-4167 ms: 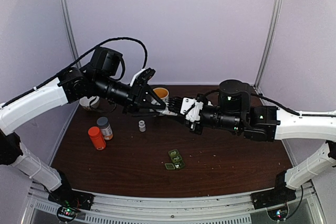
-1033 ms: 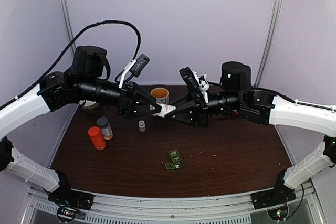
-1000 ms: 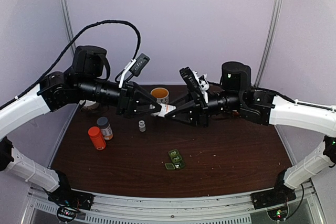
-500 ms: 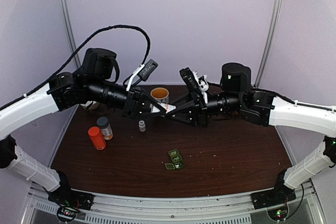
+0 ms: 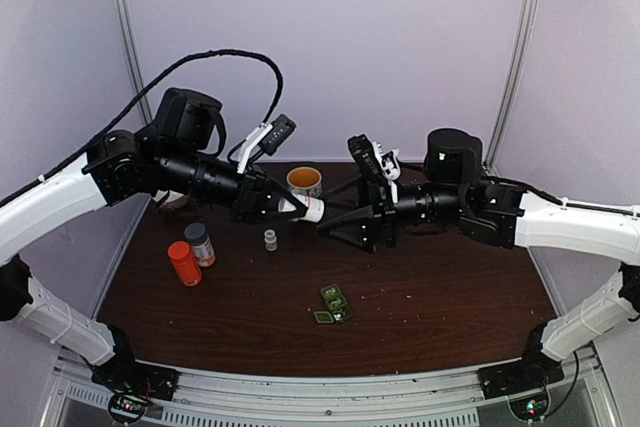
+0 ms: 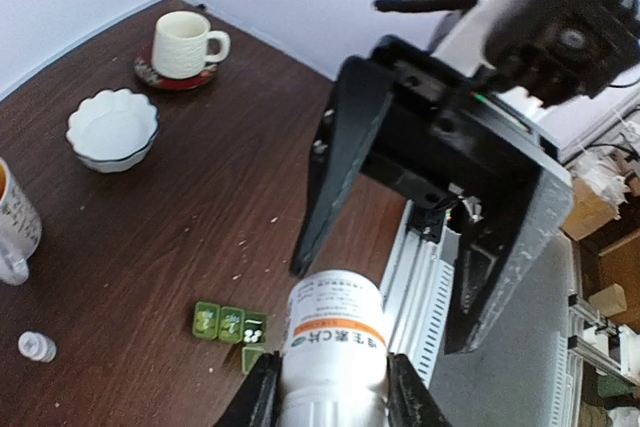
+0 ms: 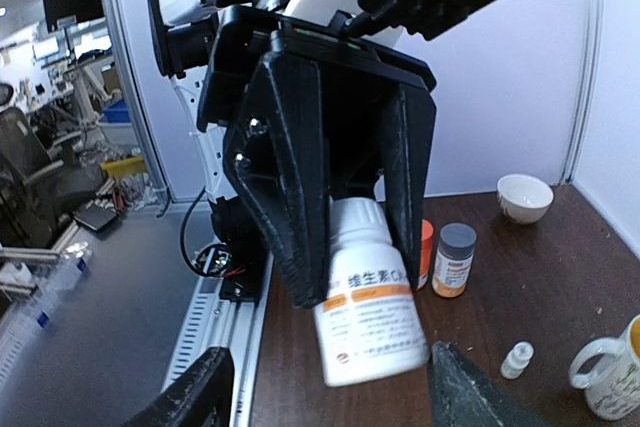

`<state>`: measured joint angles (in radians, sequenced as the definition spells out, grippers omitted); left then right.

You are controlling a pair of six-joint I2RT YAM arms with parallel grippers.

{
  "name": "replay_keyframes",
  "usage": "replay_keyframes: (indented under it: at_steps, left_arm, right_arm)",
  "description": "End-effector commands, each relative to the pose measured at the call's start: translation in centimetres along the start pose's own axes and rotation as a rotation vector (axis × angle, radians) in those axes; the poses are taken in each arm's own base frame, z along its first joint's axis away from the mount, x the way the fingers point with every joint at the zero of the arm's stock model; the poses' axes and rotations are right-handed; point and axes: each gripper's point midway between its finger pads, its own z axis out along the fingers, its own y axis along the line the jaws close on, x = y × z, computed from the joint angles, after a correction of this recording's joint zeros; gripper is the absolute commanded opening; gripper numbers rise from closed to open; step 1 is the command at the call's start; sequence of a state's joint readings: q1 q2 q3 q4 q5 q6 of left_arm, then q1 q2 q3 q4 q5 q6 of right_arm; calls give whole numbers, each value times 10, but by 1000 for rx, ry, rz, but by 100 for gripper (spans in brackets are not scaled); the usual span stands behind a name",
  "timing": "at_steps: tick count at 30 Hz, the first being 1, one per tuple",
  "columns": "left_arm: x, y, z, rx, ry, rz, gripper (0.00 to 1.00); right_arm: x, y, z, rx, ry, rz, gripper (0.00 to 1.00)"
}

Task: Sort the pills into containers
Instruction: Pass from the right arm to the left, then place the pill bottle at the center of the board.

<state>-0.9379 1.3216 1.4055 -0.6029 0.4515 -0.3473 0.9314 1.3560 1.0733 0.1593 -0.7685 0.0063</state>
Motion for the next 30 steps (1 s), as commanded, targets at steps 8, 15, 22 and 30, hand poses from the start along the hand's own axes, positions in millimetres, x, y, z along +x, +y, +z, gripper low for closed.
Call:
replay_keyframes:
  at_steps: [8, 15, 22, 30]
  left_arm:
    - [103, 169, -24, -687, 422, -350, 8]
    - [161, 230, -9, -894, 660, -360, 6]
    - [196, 252, 0, -939, 761, -375, 7]
    - [233, 261, -4, -929, 790, -434, 11]
  right_arm:
    - [0, -26, -27, 236, -71, -31, 80]
    - [16, -44, -35, 350, -52, 64, 79]
    - [62, -64, -44, 487, 28, 220, 80]
    - [116, -97, -77, 786, 138, 426, 99]
